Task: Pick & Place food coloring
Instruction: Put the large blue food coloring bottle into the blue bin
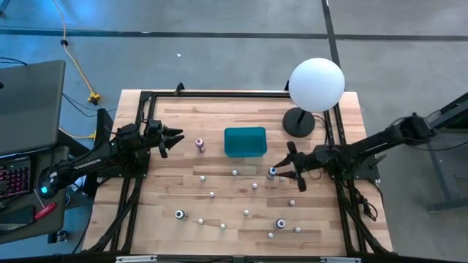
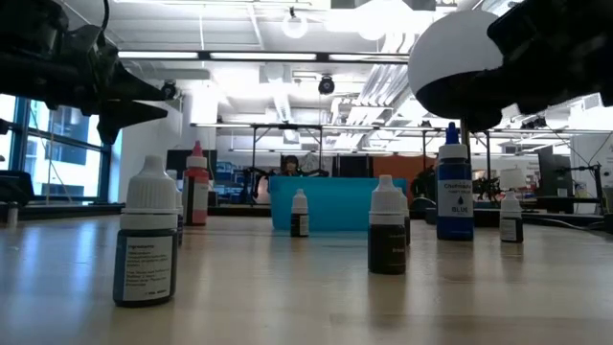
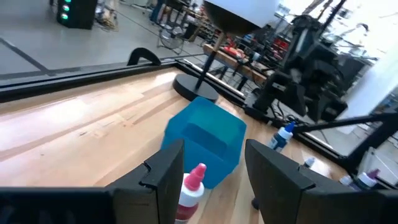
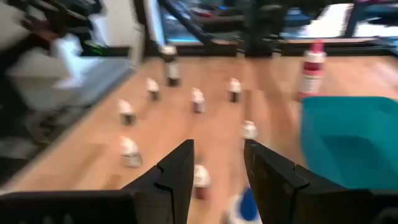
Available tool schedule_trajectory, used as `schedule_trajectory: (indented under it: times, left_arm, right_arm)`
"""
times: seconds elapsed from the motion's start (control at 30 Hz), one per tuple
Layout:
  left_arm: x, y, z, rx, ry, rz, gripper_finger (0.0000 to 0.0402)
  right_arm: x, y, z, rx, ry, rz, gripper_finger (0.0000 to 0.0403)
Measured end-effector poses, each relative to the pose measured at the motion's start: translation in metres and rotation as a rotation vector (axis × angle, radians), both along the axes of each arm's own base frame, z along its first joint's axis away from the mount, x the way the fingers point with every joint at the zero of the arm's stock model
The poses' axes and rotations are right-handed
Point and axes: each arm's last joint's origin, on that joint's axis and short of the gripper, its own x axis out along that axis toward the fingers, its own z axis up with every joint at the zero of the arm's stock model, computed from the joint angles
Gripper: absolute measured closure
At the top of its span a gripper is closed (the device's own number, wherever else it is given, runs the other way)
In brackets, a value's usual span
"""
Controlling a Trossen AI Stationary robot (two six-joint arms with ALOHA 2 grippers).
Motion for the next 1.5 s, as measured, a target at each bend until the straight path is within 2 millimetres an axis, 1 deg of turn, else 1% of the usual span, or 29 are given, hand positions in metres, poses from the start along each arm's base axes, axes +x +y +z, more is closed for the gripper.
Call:
schedule_trajectory:
  times: [0.07, 0.33, 0.7, 0.83, 1.03, 1.1, 1.2, 1.3, 1.37, 1.43, 1.5]
  left_arm:
    - [0.000, 0.000, 0.000, -0.019, -0.006, 0.001, 0.0234]
    - [0.000, 0.000, 0.000, -0.041, -0.013, 0.005, 0.0234]
    - [0.000, 0.000, 0.000, -0.041, -0.013, 0.007, 0.0234]
    - [0.000, 0.000, 0.000, -0.041, -0.013, 0.014, 0.0234]
    - [0.000, 0.000, 0.000, -0.040, -0.013, 0.016, 0.0234]
    - [0.000, 0.000, 0.000, -0.040, -0.013, 0.017, 0.0234]
    - [0.000, 0.000, 0.000, -0.041, -0.012, 0.017, 0.0234]
    - [0.000, 0.000, 0.000, -0.040, -0.012, 0.017, 0.0234]
    - [0.000, 0.000, 0.000, -0.039, -0.011, 0.017, 0.0234]
    - [0.000, 0.000, 0.000, -0.039, -0.011, 0.019, 0.0234]
    - [0.000, 0.001, 0.000, -0.039, -0.009, 0.028, 0.0234]
  right_arm:
    - [0.003, 0.001, -0.005, -0.018, 0.019, -0.038, 0.0269]
    - [0.011, 0.003, -0.025, -0.037, 0.111, -0.043, 0.0269]
    - [0.015, 0.003, -0.029, -0.056, 0.102, -0.058, 0.0274]
    - [0.015, 0.003, -0.029, -0.025, 0.106, -0.067, 0.0299]
    - [0.015, 0.003, -0.029, 0.033, 0.114, -0.085, 0.0363]
    - [0.015, 0.003, -0.028, 0.046, 0.104, -0.088, 0.0364]
    - [0.016, 0.003, -0.024, 0.097, 0.055, -0.090, 0.0364]
    - [0.027, 0.005, -0.004, 0.139, -0.068, -0.089, 0.0364]
    - [0.035, 0.006, 0.009, 0.114, -0.126, -0.110, 0.0364]
    - [0.044, 0.006, 0.021, 0.048, -0.168, -0.159, 0.0364]
    - [0.053, 0.005, 0.035, -0.017, -0.197, -0.265, 0.0364]
